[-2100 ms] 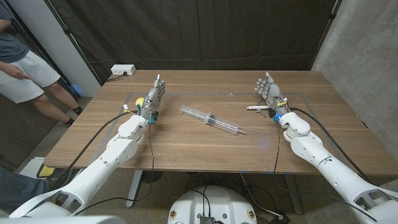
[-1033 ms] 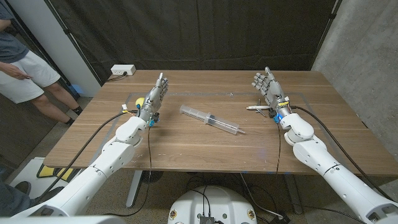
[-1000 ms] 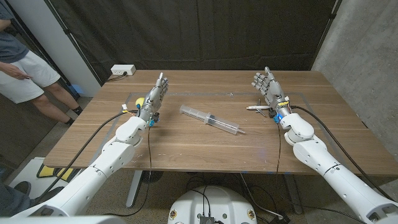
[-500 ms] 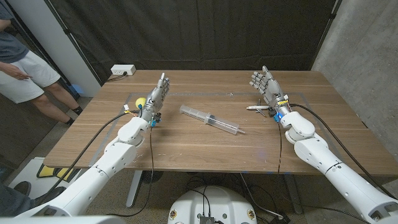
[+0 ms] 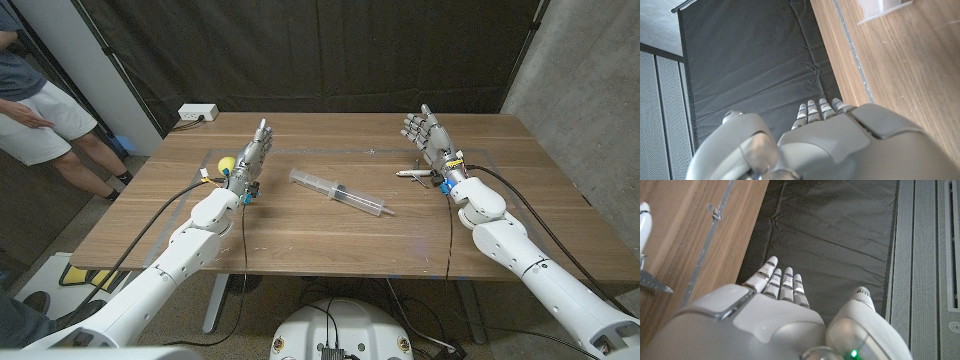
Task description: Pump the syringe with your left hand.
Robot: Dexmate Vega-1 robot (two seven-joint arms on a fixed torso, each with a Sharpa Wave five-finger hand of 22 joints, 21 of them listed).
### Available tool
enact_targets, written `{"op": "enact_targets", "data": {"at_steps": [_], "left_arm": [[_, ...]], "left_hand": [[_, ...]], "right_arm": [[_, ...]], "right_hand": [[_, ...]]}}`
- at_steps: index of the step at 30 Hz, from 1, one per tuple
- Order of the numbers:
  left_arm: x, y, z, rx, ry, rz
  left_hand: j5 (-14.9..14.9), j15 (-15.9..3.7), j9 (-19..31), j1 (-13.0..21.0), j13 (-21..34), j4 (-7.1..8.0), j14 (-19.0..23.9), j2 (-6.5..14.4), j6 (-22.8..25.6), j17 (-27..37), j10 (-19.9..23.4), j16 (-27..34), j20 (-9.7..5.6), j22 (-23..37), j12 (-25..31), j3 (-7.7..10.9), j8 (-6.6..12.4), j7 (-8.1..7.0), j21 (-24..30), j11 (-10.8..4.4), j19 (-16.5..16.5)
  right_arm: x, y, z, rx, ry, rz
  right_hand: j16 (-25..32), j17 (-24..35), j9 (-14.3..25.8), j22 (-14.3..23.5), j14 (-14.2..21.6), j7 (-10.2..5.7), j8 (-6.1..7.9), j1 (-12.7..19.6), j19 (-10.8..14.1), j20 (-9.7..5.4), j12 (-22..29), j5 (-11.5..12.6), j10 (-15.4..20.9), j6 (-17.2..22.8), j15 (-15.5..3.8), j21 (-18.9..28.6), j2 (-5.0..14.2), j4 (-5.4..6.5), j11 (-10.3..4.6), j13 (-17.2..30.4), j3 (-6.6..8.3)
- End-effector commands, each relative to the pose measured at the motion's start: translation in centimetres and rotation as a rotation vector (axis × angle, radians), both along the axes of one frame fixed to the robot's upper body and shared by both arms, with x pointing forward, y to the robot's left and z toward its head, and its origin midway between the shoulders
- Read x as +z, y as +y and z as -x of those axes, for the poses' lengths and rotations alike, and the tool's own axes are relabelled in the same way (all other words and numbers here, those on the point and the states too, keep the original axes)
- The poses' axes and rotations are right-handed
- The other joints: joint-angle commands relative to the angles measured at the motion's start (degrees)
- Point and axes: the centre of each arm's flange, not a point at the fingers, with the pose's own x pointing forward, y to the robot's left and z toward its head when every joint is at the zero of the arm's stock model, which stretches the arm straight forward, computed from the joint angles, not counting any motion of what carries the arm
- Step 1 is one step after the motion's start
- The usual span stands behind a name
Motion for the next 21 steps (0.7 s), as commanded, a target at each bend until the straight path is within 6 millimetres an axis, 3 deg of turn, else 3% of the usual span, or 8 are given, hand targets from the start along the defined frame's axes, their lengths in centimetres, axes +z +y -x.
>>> {"op": "enact_targets", "data": {"at_steps": [1,9,21], "left_arm": [[0.1,-0.5,-0.4,0.011,0.004,0.008],[0.2,-1.1,0.1,0.015,0.005,0.000],[0.4,0.3,1.0,-0.008,0.007,-0.035]], "left_hand": [[0.06,0.06,0.19,0.63,0.32,-0.50,0.23,0.05,0.33,0.11,0.51,0.28,-1.50,0.15,0.21,-0.16,0.29,0.06,0.45,-0.10,-0.17],[0.04,0.18,0.20,0.87,0.32,-0.59,0.42,0.11,0.57,0.12,0.78,0.31,-1.54,0.16,0.29,-0.19,0.35,0.06,0.54,-0.12,0.05],[0.00,0.15,0.21,1.13,0.33,-0.69,0.53,0.20,0.64,0.13,0.92,0.31,-1.56,0.16,0.30,-0.24,0.34,0.09,0.52,-0.16,0.02]], "right_arm": [[0.2,-0.9,0.2,0.006,-0.007,0.009],[0.5,-0.5,0.9,0.036,-0.014,0.037],[0.1,1.6,2.8,0.012,-0.080,0.026]], "right_hand": [[-0.04,0.12,0.21,0.16,-0.12,-0.29,0.09,0.71,-0.14,-1.25,-0.27,0.28,0.39,0.45,0.06,-0.04,0.17,-0.37,0.02,0.25,0.17],[-0.06,0.13,0.21,0.17,-0.18,-0.32,0.08,0.78,-0.21,-1.24,-0.30,0.27,0.42,0.47,0.10,-0.08,0.18,-0.40,0.11,0.25,0.17],[-0.01,0.13,0.22,0.17,-0.08,-0.31,0.06,0.97,-0.24,-1.23,-0.37,0.26,0.40,0.49,0.15,-0.10,0.25,-0.46,0.00,0.26,0.22]]}}
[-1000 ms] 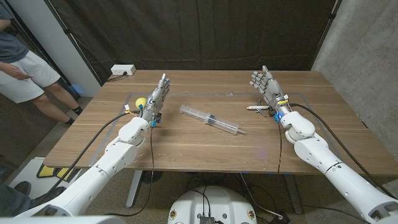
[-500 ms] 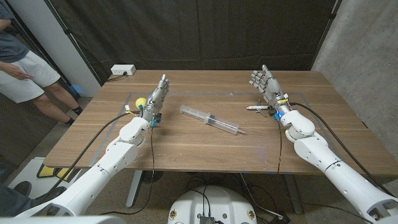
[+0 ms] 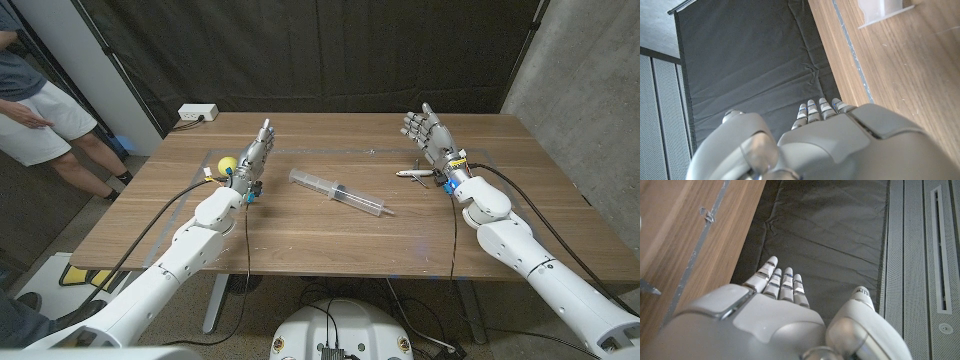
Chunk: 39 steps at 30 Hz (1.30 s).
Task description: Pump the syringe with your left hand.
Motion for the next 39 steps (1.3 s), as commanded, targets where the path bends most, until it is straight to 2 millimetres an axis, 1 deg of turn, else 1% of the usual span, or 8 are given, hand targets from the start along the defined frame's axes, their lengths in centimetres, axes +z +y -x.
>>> {"op": "enact_targets", "data": {"at_steps": [1,10,16,17,22,28,30,39], "left_arm": [[0.1,1.0,0.9,-0.014,0.002,-0.016],[-0.3,1.8,2.0,-0.002,0.007,-0.021],[-0.1,1.8,2.6,0.000,-0.012,-0.040],[-0.2,1.9,2.7,0.003,-0.011,-0.044],[-0.5,2.1,3.0,0.002,-0.005,-0.036],[-0.3,2.1,3.5,0.013,-0.020,-0.049],[-0.2,2.1,3.6,0.013,-0.023,-0.053],[-0.1,1.7,3.9,0.011,-0.025,-0.085]], "left_hand": [[0.00,-0.18,0.21,0.55,0.33,-0.34,0.23,0.23,0.42,0.13,0.71,0.32,-1.57,0.17,0.30,-0.18,0.34,0.32,0.52,0.07,0.01],[-0.03,-0.22,0.22,0.76,0.33,-0.42,0.15,0.30,0.38,0.14,0.71,0.26,-1.55,0.17,0.26,-0.20,0.30,0.36,0.46,-0.09,-0.16],[-0.05,-0.25,0.22,0.96,0.33,-0.50,0.12,0.37,0.42,0.14,0.55,0.23,-1.52,0.18,0.17,-0.20,0.30,0.33,0.44,0.12,-0.23],[-0.06,-0.23,0.22,1.02,0.33,-0.53,0.08,0.39,0.42,0.14,0.59,0.21,-1.48,0.18,0.19,-0.20,0.29,0.33,0.40,-0.08,-0.34],[-0.08,-0.21,0.23,1.16,0.34,-0.58,-0.01,0.43,0.37,0.14,0.59,0.17,-1.49,0.18,0.17,-0.20,0.26,0.29,0.39,0.05,-0.39],[-0.11,-0.27,0.23,1.36,0.34,-0.67,-0.08,0.49,0.30,0.14,0.52,0.14,-1.44,0.18,0.13,-0.21,0.22,0.34,0.37,-0.07,-0.48],[-0.12,-0.27,0.23,1.43,0.34,-0.69,-0.08,0.51,0.35,0.14,0.50,0.14,-1.44,0.19,0.11,-0.21,0.24,0.37,0.37,-0.06,-0.50],[-0.17,-0.27,0.23,1.72,0.34,-0.81,-0.13,0.59,0.31,0.14,0.38,0.12,-1.48,0.19,0.05,-0.23,0.20,0.41,0.38,0.03,-0.53]], "right_arm": [[-0.2,1.7,1.8,-0.013,-0.050,0.002],[-0.5,2.8,3.3,-0.029,-0.069,0.035],[-0.6,3.4,4.5,-0.017,-0.077,0.054],[-0.6,3.5,4.7,-0.016,-0.081,0.063],[-0.8,3.9,5.7,-0.012,-0.103,0.058],[-1.3,3.9,6.6,-0.010,-0.112,0.060],[-1.5,4.3,7.2,-0.018,-0.120,0.080],[-2.1,5.1,8.2,-0.026,-0.130,0.114]], "right_hand": [[-0.02,0.14,0.23,0.18,-0.09,-0.31,0.07,0.69,-0.24,-1.23,0.03,0.25,0.41,0.50,0.14,-0.11,-0.05,-0.22,0.01,0.26,-0.02],[0.01,0.13,0.26,0.18,0.03,-0.65,0.48,1.02,-0.16,-1.24,0.06,0.23,0.67,1.63,0.05,-0.10,0.02,-0.35,0.02,0.27,0.06],[0.02,0.12,0.28,0.18,0.07,-0.66,0.39,1.22,-0.08,-1.21,0.04,0.23,0.72,1.50,0.12,-0.07,0.09,-0.42,0.02,0.27,0.13],[0.01,0.12,0.28,0.18,0.06,-0.65,0.38,1.26,-0.09,-1.19,0.05,0.23,0.75,1.50,0.10,-0.08,0.10,-0.44,0.05,0.27,0.14],[0.02,0.12,0.29,0.18,0.10,-0.61,0.32,1.40,-0.10,-1.19,0.02,0.22,0.73,1.40,0.14,-0.09,0.12,-0.49,0.08,0.28,0.18],[0.02,0.11,0.30,0.17,0.12,-0.79,0.28,1.66,-0.14,-1.17,-0.02,0.21,0.72,1.33,0.18,-0.12,0.18,-0.60,0.10,0.28,0.27],[0.00,0.11,0.31,0.17,0.10,-0.79,0.27,1.79,-0.15,-1.15,-0.04,0.22,0.70,1.33,0.19,-0.13,0.23,-0.64,0.12,0.28,0.32],[-0.02,0.10,0.32,0.16,0.07,-0.84,0.30,2.33,-0.17,-1.08,-0.07,0.20,0.73,1.43,0.16,-0.16,0.34,-0.86,0.08,0.29,0.50]]}}
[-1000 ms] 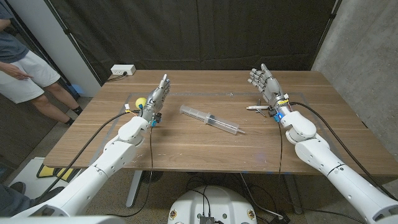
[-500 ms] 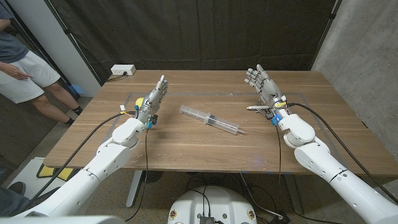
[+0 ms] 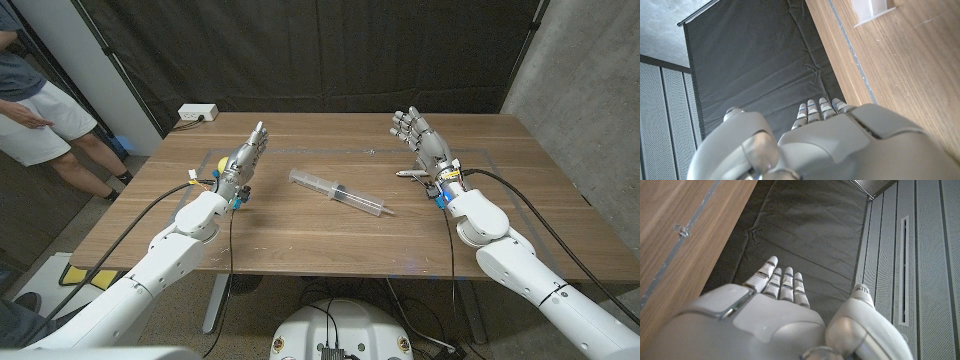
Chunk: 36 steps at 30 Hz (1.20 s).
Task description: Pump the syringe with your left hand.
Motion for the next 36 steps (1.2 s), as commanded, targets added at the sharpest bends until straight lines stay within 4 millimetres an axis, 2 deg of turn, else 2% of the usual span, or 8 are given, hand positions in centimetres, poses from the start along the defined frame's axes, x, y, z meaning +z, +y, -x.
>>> {"op": "enact_targets", "data": {"at_steps": [1,10,17,26,36], "left_arm": [[0.1,-0.2,0.6,0.006,-0.009,-0.035],[0.2,-0.6,0.9,0.010,-0.005,-0.043],[0.4,-0.6,0.9,0.009,-0.008,-0.040],[0.6,-1.2,1.1,-0.002,-0.008,-0.067],[0.8,-1.6,1.8,-0.009,-0.033,-0.073]], "left_hand": [[-0.18,-0.27,0.24,0.46,0.04,-0.35,-0.13,-0.08,0.25,0.14,0.33,0.12,-1.24,0.19,0.03,-0.24,0.18,0.41,0.35,0.04,-0.39],[-0.25,-0.26,0.24,0.74,0.05,-0.46,-0.14,-0.02,0.21,0.15,0.29,0.11,-1.27,0.20,0.00,-0.27,0.15,0.34,0.35,0.12,-0.46],[-0.29,-0.34,0.24,0.89,0.05,-0.51,-0.21,0.02,0.23,0.15,0.33,0.09,-1.24,0.20,0.01,-0.30,0.15,0.33,0.36,0.15,-0.49],[-0.35,-0.29,0.24,1.05,0.05,-0.57,-0.23,0.06,0.18,0.15,0.40,0.09,-1.18,0.21,0.03,-0.34,0.13,0.41,0.36,0.20,-0.55],[-0.42,-0.26,0.25,1.21,0.05,-0.62,-0.20,0.10,0.25,0.16,0.39,0.12,-1.15,0.21,0.02,-0.40,0.15,0.37,0.37,-0.01,-0.59]], "right_arm": [[-0.9,1.1,1.9,-0.017,-0.020,0.052],[-1.2,1.3,3.0,-0.033,-0.033,0.066],[-1.4,2.4,4.3,-0.045,-0.045,0.112],[-1.6,3.0,5.9,-0.155,-0.094,0.163],[-1.1,3.0,6.1,-0.324,-0.126,0.270]], "right_hand": [[-0.01,0.10,0.33,0.16,0.08,-0.10,0.32,0.73,-0.17,-1.08,-0.07,0.20,0.76,0.37,0.17,-0.16,0.05,-0.40,0.07,0.29,0.37],[0.06,0.10,0.36,0.15,0.29,-0.33,0.50,1.55,0.05,-1.10,-0.06,0.17,0.90,0.87,0.09,-0.10,0.23,-0.71,0.06,0.31,0.66],[0.31,0.09,0.39,0.12,1.11,-0.32,0.46,2.77,0.89,-1.13,0.02,0.10,1.28,0.79,-0.05,0.15,0.35,-1.17,0.02,0.32,1.06],[0.39,0.09,0.41,0.11,1.68,-0.63,0.67,3.91,1.28,-0.95,0.22,0.00,1.98,1.42,-0.09,0.20,0.28,-1.54,-0.13,0.34,1.37],[0.46,0.08,0.43,0.08,2.20,-0.61,0.82,5.14,1.70,-0.63,0.34,-0.05,2.45,1.87,-0.28,0.26,0.26,-1.88,-0.18,0.35,1.73]]}}
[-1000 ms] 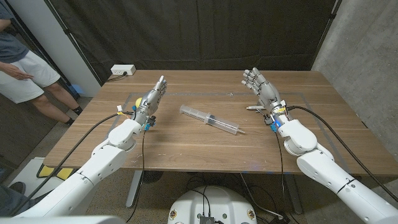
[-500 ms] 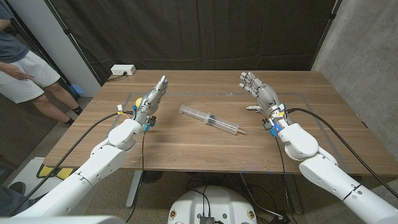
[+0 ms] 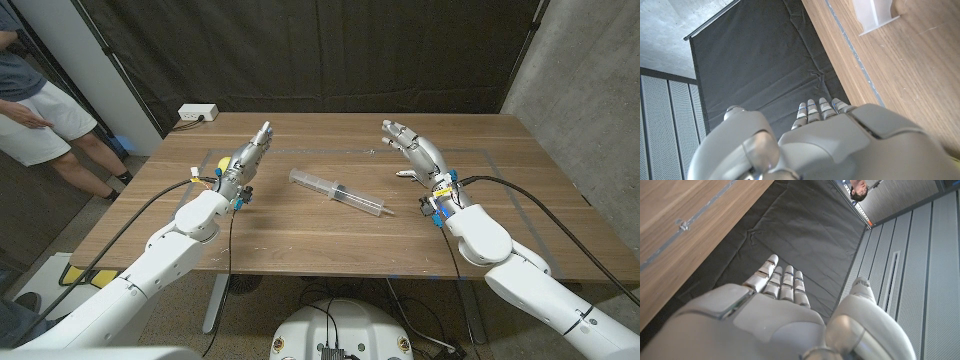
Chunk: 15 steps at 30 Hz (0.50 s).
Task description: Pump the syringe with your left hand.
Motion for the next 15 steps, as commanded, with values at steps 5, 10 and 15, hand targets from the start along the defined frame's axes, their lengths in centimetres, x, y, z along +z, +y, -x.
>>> {"op": "enact_targets", "data": {"at_steps": [5,10,15], "left_arm": [[0.0,-0.5,0.8,-0.012,-0.020,-0.008],[-0.1,-0.4,1.3,-0.006,-0.024,-0.011],[-0.3,-0.1,1.3,-0.003,-0.018,-0.007]], "left_hand": [[-0.07,-0.25,0.25,-0.13,0.07,-0.41,-0.18,0.21,0.19,0.16,0.47,0.12,-1.13,0.22,0.04,-0.20,0.12,0.38,0.36,0.18,-0.65],[-0.10,-0.26,0.25,-0.07,0.07,-0.42,-0.16,0.23,0.30,0.17,0.46,0.14,-1.09,0.22,0.03,-0.23,0.15,0.42,0.38,0.15,-0.65],[-0.14,-0.23,0.25,-0.02,0.07,-0.43,-0.15,0.25,0.32,0.17,0.41,0.14,-1.12,0.22,0.01,-0.27,0.15,0.36,0.40,0.16,-0.62]], "right_arm": [[0.6,0.8,0.9,-0.237,-0.074,0.153],[0.5,1.2,0.6,-0.285,-0.086,0.210],[0.4,1.6,0.4,-0.312,-0.095,0.245]], "right_hand": [[0.29,0.19,0.16,0.07,1.04,0.17,0.51,1.40,0.99,-0.41,0.38,-0.01,0.72,0.91,-0.18,0.29,-0.28,-0.47,-0.04,0.08,0.20],[0.34,0.18,0.17,0.05,1.44,0.00,0.61,2.14,1.33,-0.24,0.50,0.06,1.13,1.23,-0.27,0.33,-0.59,-0.65,-0.25,0.09,0.31],[0.40,0.18,0.19,0.03,1.91,0.00,0.71,2.99,1.71,-0.19,0.59,0.15,1.50,1.56,-0.51,0.38,-0.91,-0.81,-0.54,0.11,0.44]]}}
